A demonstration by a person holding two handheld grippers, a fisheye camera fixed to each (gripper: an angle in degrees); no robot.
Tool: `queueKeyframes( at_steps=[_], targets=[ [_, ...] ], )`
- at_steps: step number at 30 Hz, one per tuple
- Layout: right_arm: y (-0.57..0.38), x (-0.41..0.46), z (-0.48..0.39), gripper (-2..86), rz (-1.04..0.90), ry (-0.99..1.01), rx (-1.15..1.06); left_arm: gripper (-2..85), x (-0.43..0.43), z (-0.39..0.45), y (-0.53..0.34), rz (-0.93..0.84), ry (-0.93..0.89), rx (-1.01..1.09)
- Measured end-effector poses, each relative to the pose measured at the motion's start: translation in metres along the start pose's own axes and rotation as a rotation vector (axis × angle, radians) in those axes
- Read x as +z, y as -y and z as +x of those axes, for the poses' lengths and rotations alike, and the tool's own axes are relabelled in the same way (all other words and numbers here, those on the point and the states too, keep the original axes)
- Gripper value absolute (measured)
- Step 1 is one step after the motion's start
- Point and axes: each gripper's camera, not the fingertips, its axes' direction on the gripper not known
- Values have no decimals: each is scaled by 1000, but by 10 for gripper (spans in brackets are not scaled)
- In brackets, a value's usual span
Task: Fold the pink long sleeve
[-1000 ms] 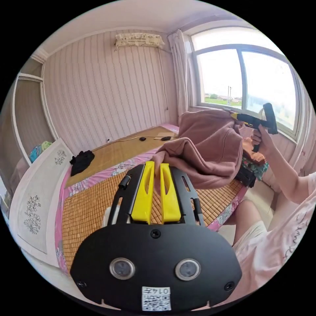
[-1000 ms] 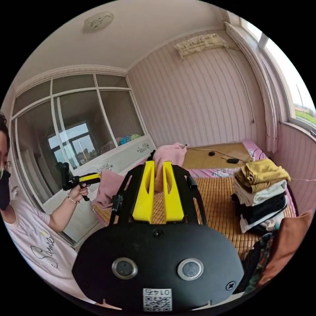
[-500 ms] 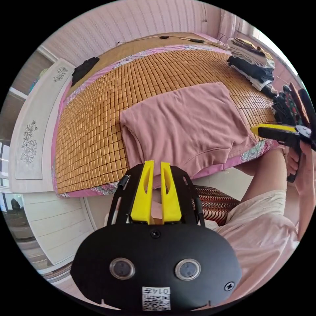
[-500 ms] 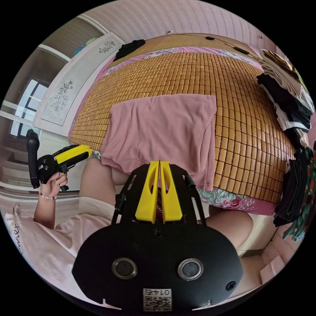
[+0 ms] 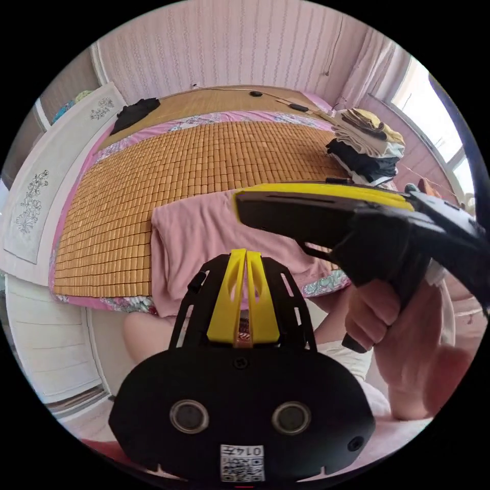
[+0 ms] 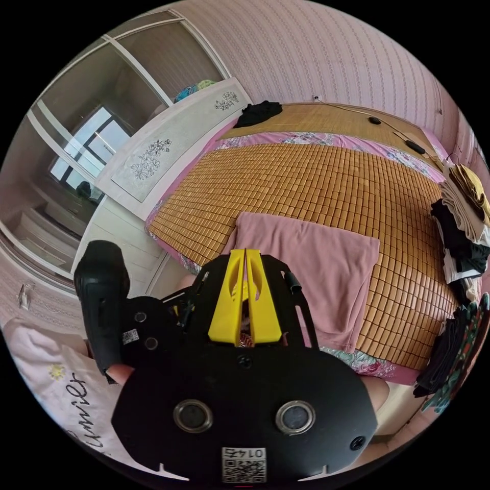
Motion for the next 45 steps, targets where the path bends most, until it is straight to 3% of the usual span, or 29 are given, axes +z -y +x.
queueKeyframes(
  at_steps=[2,5,9,15,18,23,26,28,33,37,45],
  targets=[
    [5,0,-8,-10,1,-54,-11,-8,0,-5,-3,-15,-112,25],
    [14,1,-20,-9,-11,-137,-11,-8,1,-7,-9,-3,29,4],
    [21,2,-33,-9,-13,-150,-64,-8,2,-9,-17,-38,-8,3],
    [25,12,-32,-10,-78,44,-93,-8,-2,-12,-29,-40,15,46],
    [22,13,-38,-9,-72,-3,-125,-8,3,-17,-35,-57,83,61],
    [22,18,-43,-9,-69,104,-98,-8,6,-25,-40,-115,-39,38],
    [29,23,-48,-9,-82,-33,-111,-8,15,-34,-40,-144,-62,6],
    [32,27,-43,-9,-126,-69,-89,-8,18,-43,-35,-108,133,-67],
    [15,15,-15,-9,-78,-91,-33,-8,16,-72,-31,-110,97,-167],
    [-4,14,2,-9,-133,-196,3,-8,13,-80,-26,-134,291,-205],
    [-17,10,-3,-9,-135,-258,-18,-8,-4,-112,-28,-73,231,-293]
  ],
)
